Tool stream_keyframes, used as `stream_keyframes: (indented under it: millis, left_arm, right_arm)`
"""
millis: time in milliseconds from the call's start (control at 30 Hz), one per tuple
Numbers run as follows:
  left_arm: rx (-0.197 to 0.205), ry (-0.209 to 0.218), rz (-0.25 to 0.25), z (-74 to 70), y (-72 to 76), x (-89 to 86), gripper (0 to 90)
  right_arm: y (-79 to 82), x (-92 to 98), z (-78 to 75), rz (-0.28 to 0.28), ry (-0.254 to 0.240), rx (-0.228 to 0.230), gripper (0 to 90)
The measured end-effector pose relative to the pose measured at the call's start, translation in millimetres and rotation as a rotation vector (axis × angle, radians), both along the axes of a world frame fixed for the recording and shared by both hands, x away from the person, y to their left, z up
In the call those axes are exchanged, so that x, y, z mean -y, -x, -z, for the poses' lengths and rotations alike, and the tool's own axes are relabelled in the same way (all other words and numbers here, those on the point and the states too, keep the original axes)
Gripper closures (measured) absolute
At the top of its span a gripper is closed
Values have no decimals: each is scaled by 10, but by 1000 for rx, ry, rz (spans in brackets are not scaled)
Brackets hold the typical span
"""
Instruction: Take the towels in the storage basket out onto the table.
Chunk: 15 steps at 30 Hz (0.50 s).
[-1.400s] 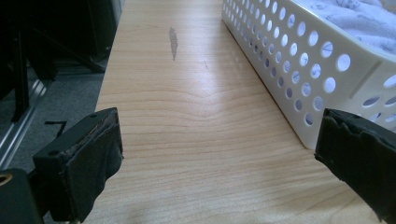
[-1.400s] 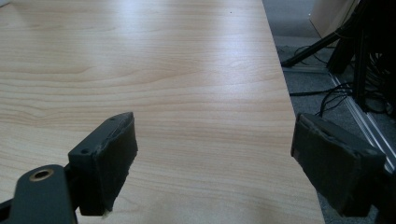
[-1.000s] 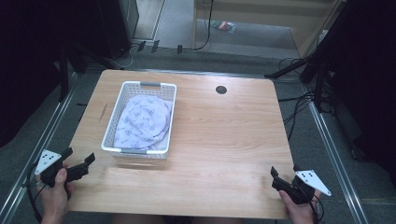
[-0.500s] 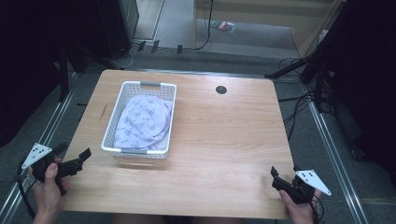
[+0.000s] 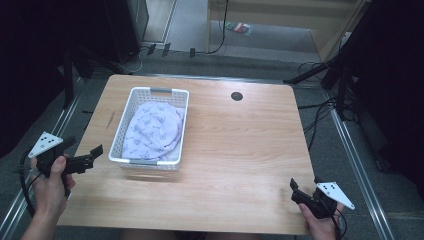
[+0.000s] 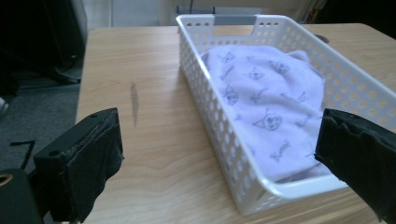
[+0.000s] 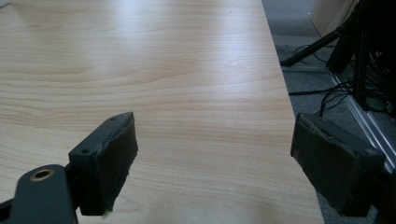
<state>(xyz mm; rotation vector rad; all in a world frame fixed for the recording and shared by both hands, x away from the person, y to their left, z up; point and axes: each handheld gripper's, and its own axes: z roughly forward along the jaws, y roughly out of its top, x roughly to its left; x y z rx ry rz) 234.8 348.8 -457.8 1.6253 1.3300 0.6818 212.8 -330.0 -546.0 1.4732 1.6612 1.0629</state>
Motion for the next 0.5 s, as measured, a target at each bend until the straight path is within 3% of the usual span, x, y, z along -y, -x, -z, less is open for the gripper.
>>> stream_keyframes:
  millis: [500]
  left_arm:
    - [-87,-92,92,-220,-421,470,5]
  right_arm:
    - [3,3,0,1,-3,2,149]
